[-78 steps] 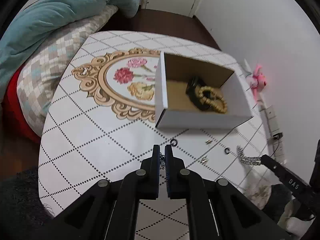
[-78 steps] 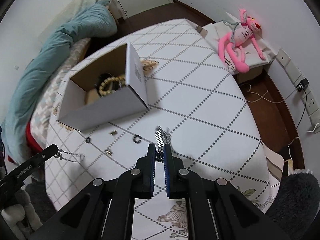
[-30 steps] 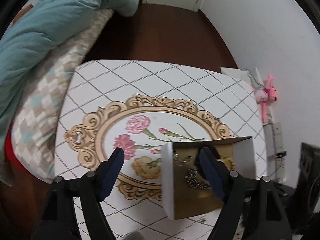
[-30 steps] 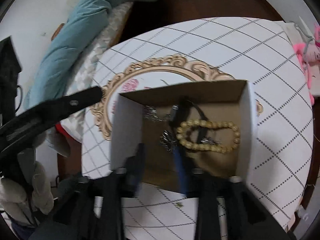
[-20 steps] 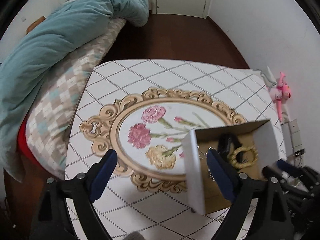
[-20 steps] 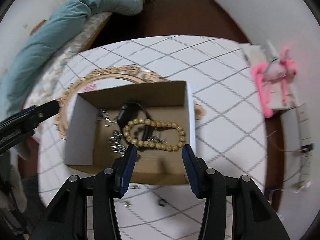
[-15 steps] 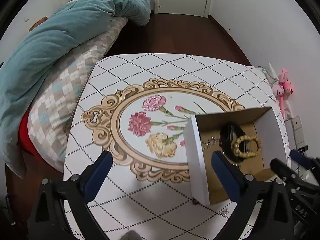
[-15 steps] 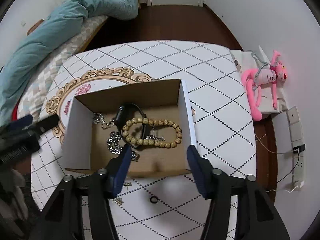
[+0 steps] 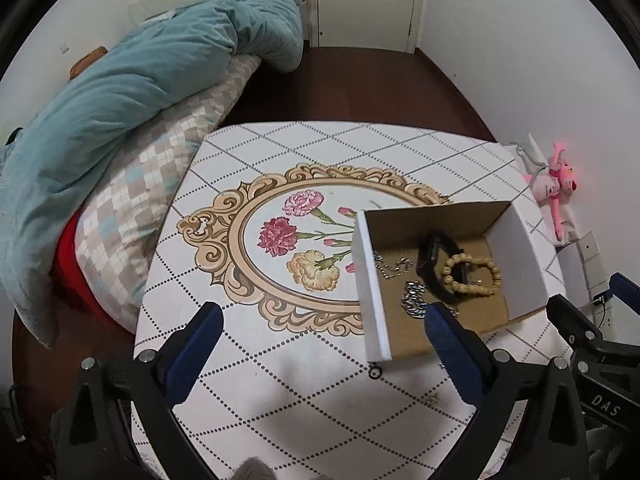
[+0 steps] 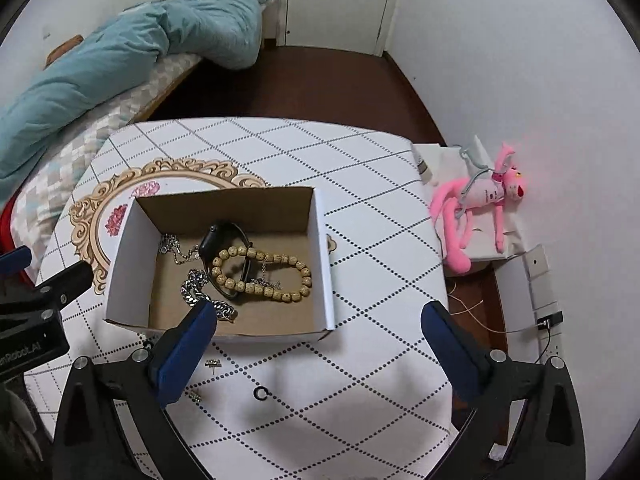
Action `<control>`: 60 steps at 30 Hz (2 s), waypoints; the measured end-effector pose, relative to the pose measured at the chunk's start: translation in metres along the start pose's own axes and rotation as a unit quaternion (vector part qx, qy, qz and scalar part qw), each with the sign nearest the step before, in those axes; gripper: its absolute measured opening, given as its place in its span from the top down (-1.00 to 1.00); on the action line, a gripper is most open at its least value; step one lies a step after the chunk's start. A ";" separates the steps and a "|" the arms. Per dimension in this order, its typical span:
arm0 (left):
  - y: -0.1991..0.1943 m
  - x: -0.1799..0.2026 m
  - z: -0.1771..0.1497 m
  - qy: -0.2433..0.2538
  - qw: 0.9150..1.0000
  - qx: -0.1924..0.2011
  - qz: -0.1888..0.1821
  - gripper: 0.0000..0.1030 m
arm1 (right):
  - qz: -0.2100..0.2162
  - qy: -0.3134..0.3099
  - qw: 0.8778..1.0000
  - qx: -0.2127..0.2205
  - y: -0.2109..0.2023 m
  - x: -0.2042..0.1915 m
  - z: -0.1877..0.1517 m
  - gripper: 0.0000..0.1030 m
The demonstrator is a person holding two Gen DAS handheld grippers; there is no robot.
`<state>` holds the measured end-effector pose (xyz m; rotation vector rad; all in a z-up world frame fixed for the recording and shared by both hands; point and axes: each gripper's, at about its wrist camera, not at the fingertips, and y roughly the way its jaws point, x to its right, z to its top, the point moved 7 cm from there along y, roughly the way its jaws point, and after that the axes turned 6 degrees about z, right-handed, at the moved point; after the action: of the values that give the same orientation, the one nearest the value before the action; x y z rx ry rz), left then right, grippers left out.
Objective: Organize jewelry
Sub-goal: 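Lift both tools out of the box toward the remaining jewelry, then grasp a black ring with the right tool while the left tool grasps the other black ring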
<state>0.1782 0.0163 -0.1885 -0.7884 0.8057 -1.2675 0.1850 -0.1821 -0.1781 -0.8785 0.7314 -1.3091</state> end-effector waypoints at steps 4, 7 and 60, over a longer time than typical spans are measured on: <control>-0.028 0.002 0.001 -0.002 1.000 0.024 -0.002 -1.00 | -0.002 0.012 1.000 0.025 -0.024 0.006 0.000 -1.00; -0.048 0.003 0.004 -0.003 0.999 0.041 -0.006 -1.00 | -0.004 0.020 0.999 0.046 -0.045 0.009 0.002 -1.00; 0.066 0.054 -0.082 0.078 0.996 -0.027 0.021 0.40 | 0.061 0.072 0.995 -0.036 0.057 -0.002 -0.106 0.74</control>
<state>0.1465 -0.0337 -0.2914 -0.7185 0.9816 -1.2847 0.1223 -0.1915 -0.2799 -0.7891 0.9361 -1.2533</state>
